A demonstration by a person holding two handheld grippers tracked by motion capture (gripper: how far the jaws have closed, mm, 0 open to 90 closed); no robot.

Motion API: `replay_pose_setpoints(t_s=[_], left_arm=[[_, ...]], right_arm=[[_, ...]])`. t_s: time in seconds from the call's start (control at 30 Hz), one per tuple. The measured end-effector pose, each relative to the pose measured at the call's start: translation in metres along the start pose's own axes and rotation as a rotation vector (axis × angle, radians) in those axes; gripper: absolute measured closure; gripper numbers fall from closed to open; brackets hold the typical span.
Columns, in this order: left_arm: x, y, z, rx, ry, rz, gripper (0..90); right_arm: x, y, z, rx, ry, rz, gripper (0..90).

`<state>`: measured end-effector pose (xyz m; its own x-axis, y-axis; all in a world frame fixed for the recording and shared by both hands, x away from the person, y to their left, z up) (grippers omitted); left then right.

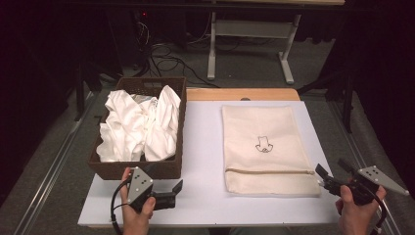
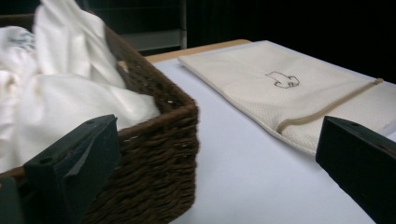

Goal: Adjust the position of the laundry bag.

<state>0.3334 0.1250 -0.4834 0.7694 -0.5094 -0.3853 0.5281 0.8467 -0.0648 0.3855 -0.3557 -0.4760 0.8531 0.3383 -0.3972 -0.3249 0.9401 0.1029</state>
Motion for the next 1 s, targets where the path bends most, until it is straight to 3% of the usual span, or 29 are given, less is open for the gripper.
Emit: replay_pose_setpoints(t_s=[0.07, 0.2, 0.27, 0.37, 0.43, 0.73, 0.87, 0.93, 1.0], left_arm=[[0.009, -0.012, 0.000, 0.010, 0.020, -0.032, 0.5], [0.025, -0.028, 0.000, 0.026, 0.048, -0.049, 0.5], [0.035, -0.039, 0.000, 0.047, 0.067, -0.059, 0.9], [0.045, -0.052, 0.001, 0.087, 0.084, -0.068, 1.5], [0.055, -0.060, 0.000, 0.080, 0.094, -0.085, 2.4], [0.094, -0.080, -0.013, 0.062, 0.168, -0.108, 5.0], [0.111, -0.091, -0.023, 0.033, 0.245, -0.096, 15.4], [0.118, -0.097, -0.028, 0.007, 0.280, -0.110, 16.2], [0.123, -0.102, -0.033, 0.010, 0.308, -0.115, 16.0]], right_arm=[[0.005, 0.000, 0.003, -0.008, 0.010, -0.008, 13.8], [0.019, -0.003, 0.012, -0.009, 0.025, -0.033, 15.4], [0.029, -0.009, 0.018, 0.004, 0.028, -0.068, 16.7], [0.042, -0.015, 0.024, 0.006, 0.034, -0.082, 17.9], [0.058, -0.020, 0.026, 0.017, 0.047, -0.080, 18.6], [0.089, -0.018, 0.009, 0.007, 0.143, -0.069, 19.9], [0.096, -0.024, 0.001, 0.013, 0.190, -0.074, 20.1], [0.103, -0.032, -0.011, 0.050, 0.265, -0.073, 19.5], [0.105, -0.033, -0.014, 0.055, 0.278, -0.072, 19.8]])
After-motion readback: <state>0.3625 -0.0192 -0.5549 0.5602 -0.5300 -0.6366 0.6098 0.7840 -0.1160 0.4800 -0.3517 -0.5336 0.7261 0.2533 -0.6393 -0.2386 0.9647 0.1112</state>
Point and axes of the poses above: each handheld gripper's, and its own axes: x roughly forward along the jaws, z roughly out of its top, y roughly to its left, the point moved 8 cm from there along x, roughly forward along the jaws, and after that the axes turned 5 degrees about y, right-handed, at the moved point
